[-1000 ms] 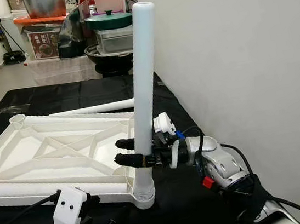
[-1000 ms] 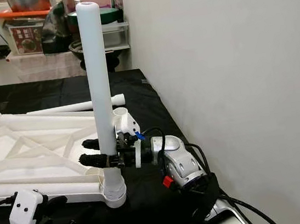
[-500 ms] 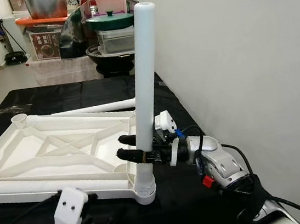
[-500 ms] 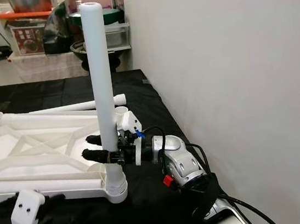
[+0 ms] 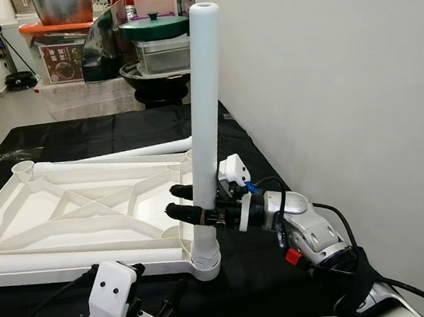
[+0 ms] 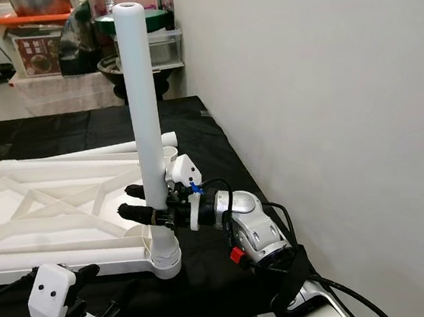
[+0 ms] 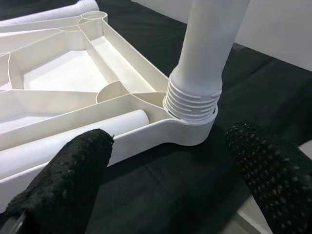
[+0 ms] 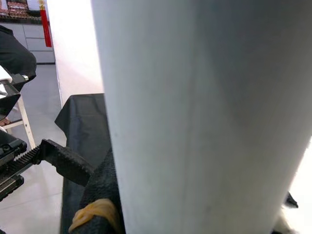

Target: Building children table

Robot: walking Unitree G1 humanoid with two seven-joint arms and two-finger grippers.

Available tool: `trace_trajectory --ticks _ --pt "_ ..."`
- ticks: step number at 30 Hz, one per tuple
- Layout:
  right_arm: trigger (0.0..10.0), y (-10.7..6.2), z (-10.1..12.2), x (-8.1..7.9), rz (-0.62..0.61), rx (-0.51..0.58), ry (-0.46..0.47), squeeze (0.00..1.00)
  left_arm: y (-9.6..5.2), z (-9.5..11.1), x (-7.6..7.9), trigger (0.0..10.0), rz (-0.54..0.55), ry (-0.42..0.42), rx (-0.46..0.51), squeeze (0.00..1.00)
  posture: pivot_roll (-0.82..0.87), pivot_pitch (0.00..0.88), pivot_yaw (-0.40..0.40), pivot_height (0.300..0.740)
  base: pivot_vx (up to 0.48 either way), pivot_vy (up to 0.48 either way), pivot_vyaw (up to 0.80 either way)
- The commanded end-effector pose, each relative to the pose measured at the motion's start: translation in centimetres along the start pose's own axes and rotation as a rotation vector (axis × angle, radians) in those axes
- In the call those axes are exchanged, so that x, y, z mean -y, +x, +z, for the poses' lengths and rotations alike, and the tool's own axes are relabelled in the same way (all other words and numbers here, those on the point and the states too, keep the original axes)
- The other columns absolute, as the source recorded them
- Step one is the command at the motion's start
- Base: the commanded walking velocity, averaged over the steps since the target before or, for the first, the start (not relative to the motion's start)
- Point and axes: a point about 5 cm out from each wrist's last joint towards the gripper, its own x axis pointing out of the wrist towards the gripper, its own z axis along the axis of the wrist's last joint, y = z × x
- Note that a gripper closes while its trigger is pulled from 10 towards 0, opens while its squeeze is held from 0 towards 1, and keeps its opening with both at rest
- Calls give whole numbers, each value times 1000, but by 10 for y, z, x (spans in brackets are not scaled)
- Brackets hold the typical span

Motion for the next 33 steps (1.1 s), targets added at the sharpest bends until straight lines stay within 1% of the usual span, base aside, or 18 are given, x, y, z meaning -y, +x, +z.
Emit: trace_trajectory --ticks 1,3,11,14,15,18,21,24,28,29,31,33 --pt "10000 -7 -17 2 -38 -84 36 0 0 2 2 10000 -12 -3 19 0 157 0 -56 740 0 480 0" --pt "10000 -7 -17 3 -33 -92 36 0 0 2 3 10000 -13 -15 21 0 158 0 -59 740 0 480 0" --pt "10000 -7 -16 7 -41 -110 45 0 1 4 5 10000 -16 -12 35 0 158 0 -63 740 0 480 0" --pt "10000 -7 -16 11 -76 -129 54 0 3 4 2 10000 9 1 36 0 158 0 -63 740 0 0 0" --pt "10000 -8 -17 15 -106 -142 60 0 4 4 1 10000 15 5 35 0 155 0 -62 740 0 0 0" --pt "10000 -14 -19 22 -152 -171 72 0 5 4 -2 10000 19 0 36 0 155 0 -62 740 0 0 0" --pt "10000 -19 -19 23 -152 -180 78 0 6 3 -3 10000 18 -15 40 0 151 0 -61 740 0 0 0" --pt "10000 -25 -19 24 -136 -186 113 0 8 5 -3 10000 22 -35 53 0 141 0 -60 740 0 0 0" --pt "10000 -28 -18 24 -144 -180 131 0 9 7 -4 10000 14 -42 62 0 138 0 -58 740 0 0 0" --pt "10000 -30 -19 25 -158 -172 147 0 9 6 -4 10000 3 -41 54 0 139 0 -58 740 0 0 0" --pt "10000 -30 -19 25 -158 -172 147 0 9 6 -4 10000 3 -41 54 0 139 0 -58 740 0 0 0" --pt "10000 -34 -18 27 -187 -143 190 0 3 -3 -5 10000 -35 0 -3 0 137 0 -56 740 0 0 0"
